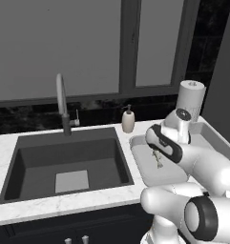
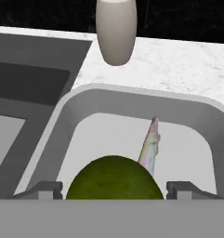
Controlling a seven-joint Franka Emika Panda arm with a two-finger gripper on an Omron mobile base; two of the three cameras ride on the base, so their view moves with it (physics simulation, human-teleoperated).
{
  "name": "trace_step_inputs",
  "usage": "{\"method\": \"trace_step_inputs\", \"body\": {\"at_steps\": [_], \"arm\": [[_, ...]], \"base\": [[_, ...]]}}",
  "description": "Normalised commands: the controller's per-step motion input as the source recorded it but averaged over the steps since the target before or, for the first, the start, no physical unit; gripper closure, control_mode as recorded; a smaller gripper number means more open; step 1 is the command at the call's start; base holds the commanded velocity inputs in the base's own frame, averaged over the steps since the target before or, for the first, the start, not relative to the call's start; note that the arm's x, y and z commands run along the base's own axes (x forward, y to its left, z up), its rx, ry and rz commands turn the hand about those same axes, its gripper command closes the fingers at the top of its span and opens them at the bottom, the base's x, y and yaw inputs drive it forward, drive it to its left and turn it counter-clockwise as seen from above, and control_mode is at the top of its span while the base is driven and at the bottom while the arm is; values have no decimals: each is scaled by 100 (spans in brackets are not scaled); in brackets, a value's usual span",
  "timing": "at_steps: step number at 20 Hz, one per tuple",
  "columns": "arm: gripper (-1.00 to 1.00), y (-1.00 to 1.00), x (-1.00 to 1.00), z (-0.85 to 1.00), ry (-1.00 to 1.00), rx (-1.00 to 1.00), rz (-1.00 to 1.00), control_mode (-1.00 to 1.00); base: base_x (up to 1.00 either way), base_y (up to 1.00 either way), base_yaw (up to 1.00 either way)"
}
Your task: Place one lime and one fish in each tupperware on the nearby counter, to pack two identical lunches.
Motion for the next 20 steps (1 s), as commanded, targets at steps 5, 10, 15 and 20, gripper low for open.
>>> {"method": "trace_step_inputs", "body": {"at_steps": [5, 10, 15, 20], "arm": [[-100, 31, -5, 12, 14, 0, -9, -100], [-100, -3, -77, 56, 17, 0, -13, -100], [-100, -4, -100, 61, 2, 0, -14, -100], [-100, -23, -100, 47, -4, 0, -17, -100]], "base": [[0, 0, 0], [0, 0, 0], [0, 0, 0], [0, 0, 0]]}}
